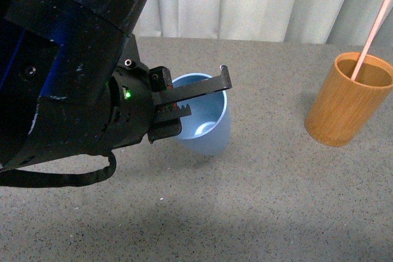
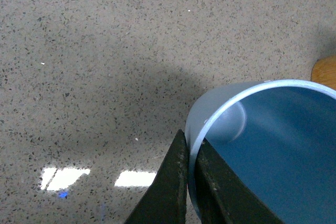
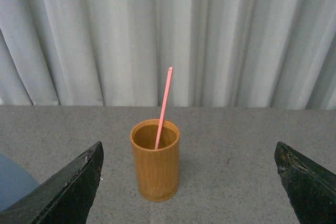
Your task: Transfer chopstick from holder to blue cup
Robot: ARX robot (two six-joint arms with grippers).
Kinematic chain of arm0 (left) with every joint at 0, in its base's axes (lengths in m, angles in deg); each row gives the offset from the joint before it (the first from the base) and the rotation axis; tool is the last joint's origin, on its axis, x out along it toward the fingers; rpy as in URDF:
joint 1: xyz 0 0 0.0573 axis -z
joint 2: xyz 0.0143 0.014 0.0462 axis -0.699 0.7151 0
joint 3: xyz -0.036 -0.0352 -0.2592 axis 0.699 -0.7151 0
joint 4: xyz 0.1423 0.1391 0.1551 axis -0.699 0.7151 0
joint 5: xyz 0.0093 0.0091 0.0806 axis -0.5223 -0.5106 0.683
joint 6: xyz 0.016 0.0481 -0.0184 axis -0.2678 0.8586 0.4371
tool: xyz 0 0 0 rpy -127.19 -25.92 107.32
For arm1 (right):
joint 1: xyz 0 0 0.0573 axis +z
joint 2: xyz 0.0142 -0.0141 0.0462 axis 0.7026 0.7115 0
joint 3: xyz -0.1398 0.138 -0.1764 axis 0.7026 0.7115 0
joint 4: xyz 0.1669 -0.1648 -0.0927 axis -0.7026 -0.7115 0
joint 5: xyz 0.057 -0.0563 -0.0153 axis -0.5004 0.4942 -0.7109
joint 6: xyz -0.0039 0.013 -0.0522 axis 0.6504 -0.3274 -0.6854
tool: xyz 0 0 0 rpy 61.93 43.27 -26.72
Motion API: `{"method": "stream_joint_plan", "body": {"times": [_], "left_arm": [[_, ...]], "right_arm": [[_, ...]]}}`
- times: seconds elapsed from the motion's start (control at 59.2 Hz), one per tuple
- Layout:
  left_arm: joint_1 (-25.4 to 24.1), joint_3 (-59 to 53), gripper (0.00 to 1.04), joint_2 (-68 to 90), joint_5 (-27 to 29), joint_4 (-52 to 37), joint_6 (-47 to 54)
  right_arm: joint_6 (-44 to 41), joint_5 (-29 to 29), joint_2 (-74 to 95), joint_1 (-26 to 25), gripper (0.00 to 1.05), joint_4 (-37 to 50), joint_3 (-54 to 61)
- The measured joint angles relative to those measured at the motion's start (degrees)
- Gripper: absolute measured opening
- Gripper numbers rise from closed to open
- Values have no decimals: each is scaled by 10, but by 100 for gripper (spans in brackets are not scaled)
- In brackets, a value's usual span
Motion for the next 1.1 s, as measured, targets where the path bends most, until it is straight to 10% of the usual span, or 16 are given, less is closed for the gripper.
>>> {"method": "stream_joint_plan", "body": {"times": [1.098], "left_arm": [[25, 35, 4, 53, 57, 10, 39]], "right_arm": [[0, 0, 0, 0, 95, 0, 0]]}}
